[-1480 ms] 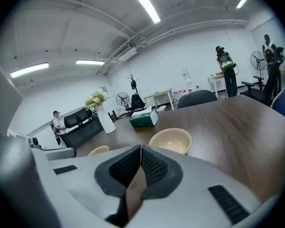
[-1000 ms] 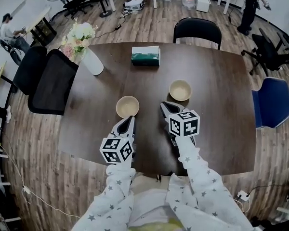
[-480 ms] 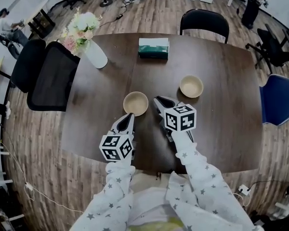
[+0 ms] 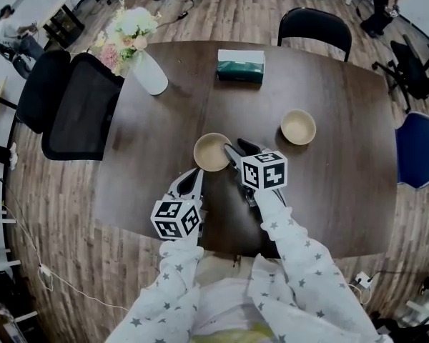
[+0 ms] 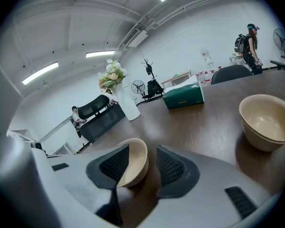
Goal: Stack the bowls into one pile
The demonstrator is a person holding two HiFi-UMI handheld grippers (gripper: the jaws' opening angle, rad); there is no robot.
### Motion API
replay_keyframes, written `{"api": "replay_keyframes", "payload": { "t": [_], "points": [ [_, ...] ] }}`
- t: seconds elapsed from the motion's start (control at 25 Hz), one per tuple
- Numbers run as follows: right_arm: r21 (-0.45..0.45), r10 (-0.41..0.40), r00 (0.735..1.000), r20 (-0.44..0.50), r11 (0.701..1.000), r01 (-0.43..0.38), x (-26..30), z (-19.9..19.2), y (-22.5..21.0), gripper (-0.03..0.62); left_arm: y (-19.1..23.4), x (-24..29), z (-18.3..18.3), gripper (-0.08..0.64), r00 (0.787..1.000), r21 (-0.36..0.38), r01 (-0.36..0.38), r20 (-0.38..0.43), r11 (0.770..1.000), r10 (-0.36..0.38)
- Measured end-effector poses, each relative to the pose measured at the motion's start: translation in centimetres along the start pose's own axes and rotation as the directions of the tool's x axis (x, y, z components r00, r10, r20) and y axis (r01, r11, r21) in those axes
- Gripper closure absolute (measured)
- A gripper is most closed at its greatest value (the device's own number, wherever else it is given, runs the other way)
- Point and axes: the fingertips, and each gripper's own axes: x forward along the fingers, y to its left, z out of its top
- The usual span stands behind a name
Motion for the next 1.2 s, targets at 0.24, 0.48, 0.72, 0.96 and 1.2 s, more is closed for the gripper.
{"api": "replay_keyframes", "payload": {
  "t": [0.24,0.48,0.72,0.96,1.2],
  "points": [
    [0.04,-0.03,0.999,-0.031,0.999,0.031,1.7,-0.9,-0.8,0.428,0.9,-0.1,-0.5,0.534,1.0,-0.012,-0.011,-0.011,1.0,0.011],
    [0.031,-0.036,0.996,-0.081,0.999,0.038,3.3,-1.6,-0.8,0.434,1.7,-0.2,-0.9,0.534,1.0,-0.017,-0.022,-0.019,1.0,0.021],
    [-0.059,-0.079,0.989,-0.125,0.996,0.072,4.1,-2.1,-0.7,0.538,2.2,-0.4,-0.8,0.534,0.999,-0.021,-0.032,-0.015,0.999,0.032],
    [-0.037,-0.071,0.99,-0.124,0.997,0.067,3.3,-2.0,-0.8,0.552,2.0,-0.6,-0.9,0.534,0.999,-0.021,-0.035,-0.011,0.999,0.035],
    [-0.003,-0.082,0.994,-0.071,0.997,0.082,1.5,-0.2,-1.8,0.554,1.3,-0.2,-0.3,0.535,1.0,-0.01,-0.022,0.001,1.0,0.022]
  ]
}}
